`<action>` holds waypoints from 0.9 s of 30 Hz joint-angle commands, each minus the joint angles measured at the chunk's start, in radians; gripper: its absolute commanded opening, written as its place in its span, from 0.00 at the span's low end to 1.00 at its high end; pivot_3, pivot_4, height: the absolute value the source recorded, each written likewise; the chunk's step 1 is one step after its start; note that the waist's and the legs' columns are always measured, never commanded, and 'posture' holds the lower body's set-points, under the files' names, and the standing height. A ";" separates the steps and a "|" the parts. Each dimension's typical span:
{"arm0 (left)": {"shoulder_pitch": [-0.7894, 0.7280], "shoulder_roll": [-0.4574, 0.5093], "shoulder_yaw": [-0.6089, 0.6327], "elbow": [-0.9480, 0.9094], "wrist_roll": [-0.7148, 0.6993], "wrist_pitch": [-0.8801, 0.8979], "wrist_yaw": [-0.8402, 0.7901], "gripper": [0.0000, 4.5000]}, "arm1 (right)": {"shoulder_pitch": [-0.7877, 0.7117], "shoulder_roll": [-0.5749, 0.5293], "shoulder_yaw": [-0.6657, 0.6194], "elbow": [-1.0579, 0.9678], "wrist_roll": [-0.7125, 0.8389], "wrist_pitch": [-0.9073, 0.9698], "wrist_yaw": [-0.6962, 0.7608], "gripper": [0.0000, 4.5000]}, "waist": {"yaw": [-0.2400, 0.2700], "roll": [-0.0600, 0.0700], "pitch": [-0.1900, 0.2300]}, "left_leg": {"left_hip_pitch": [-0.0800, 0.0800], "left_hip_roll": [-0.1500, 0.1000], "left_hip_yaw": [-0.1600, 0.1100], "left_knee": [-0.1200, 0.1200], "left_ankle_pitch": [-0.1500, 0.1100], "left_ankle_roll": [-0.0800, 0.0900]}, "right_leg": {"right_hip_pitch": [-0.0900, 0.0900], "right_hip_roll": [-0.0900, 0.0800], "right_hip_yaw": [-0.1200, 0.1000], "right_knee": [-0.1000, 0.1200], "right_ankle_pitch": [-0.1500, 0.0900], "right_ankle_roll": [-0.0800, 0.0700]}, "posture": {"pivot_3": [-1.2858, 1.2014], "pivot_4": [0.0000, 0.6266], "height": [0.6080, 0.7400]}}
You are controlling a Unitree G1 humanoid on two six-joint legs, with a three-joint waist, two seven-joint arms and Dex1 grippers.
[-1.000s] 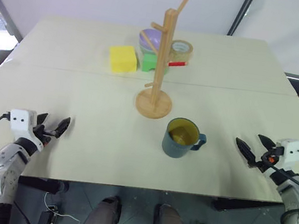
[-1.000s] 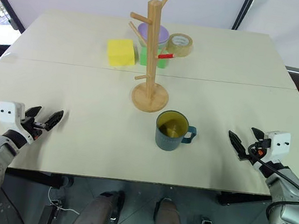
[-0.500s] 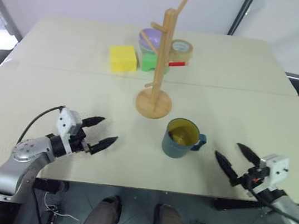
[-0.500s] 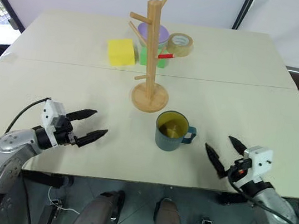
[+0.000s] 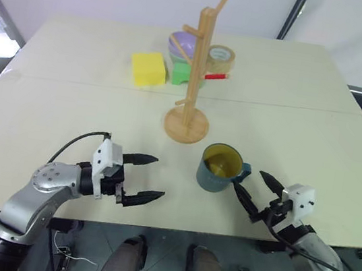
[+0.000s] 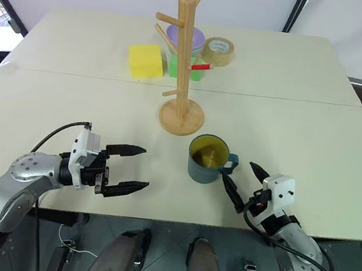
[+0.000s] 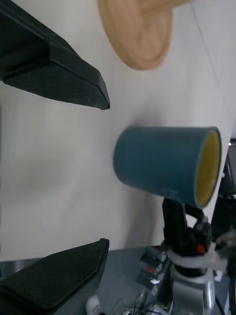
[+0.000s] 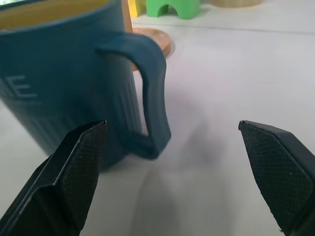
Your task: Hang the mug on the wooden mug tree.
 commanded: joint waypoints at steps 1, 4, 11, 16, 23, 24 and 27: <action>0.004 0.011 -0.006 -0.050 -0.016 0.003 -0.008 1.00 | -0.012 0.006 0.001 -0.012 -0.008 -0.015 -0.016 0.98 | 0.000 0.000 0.000 | 0.001 0.001 0.002 0.001 0.000 0.000 | 0.000 0.001 0.000 0.001 0.000 0.000 | 0.52 0.24 1.00; 0.010 0.014 -0.011 -0.069 -0.020 0.004 -0.009 1.00 | -0.026 0.006 0.007 -0.014 -0.014 -0.006 -0.028 0.98 | -0.002 0.000 0.000 | 0.001 0.002 0.002 0.002 0.000 0.000 | 0.000 0.002 0.000 0.003 0.000 -0.001 | 0.52 0.24 1.00; 0.017 0.016 -0.015 -0.087 -0.018 0.002 -0.008 1.00 | -0.050 0.004 0.018 -0.013 -0.021 0.012 -0.045 0.98 | -0.003 0.000 0.000 | 0.002 0.004 0.006 0.003 0.000 0.000 | 0.001 0.002 0.001 0.003 0.002 -0.003 | 0.52 0.24 1.00; 0.014 0.017 -0.016 -0.083 -0.012 -0.006 -0.007 1.00 | -0.066 0.005 0.025 0.021 -0.028 0.008 -0.041 0.98 | -0.003 0.000 0.000 | 0.002 0.003 0.007 0.002 0.001 0.000 | 0.000 0.002 0.001 0.003 0.002 -0.003 | 0.52 0.24 1.00; 0.013 0.019 -0.013 -0.075 -0.003 -0.018 -0.008 1.00 | -0.082 0.009 0.034 0.098 -0.039 -0.022 -0.034 0.98 | -0.003 0.000 0.000 | 0.004 0.003 0.009 0.004 0.001 0.001 | 0.001 0.002 0.002 0.005 0.002 -0.003 | 0.52 0.24 1.00; 0.013 0.019 -0.013 -0.074 -0.002 -0.019 -0.007 1.00 | -0.085 0.010 0.034 0.109 -0.039 -0.028 -0.030 0.94 | -0.003 0.000 0.000 | 0.004 0.003 0.009 0.004 0.001 0.001 | 0.001 0.002 0.002 0.005 0.002 -0.003 | 0.52 0.24 1.00; 0.011 0.020 -0.010 -0.068 0.001 -0.022 -0.006 1.00 | -0.092 0.014 0.035 0.132 -0.032 -0.045 -0.015 0.69 | -0.004 0.000 0.000 | 0.005 0.003 0.010 0.004 0.001 0.001 | 0.001 0.002 0.003 0.006 0.002 -0.003 | 0.52 0.24 1.00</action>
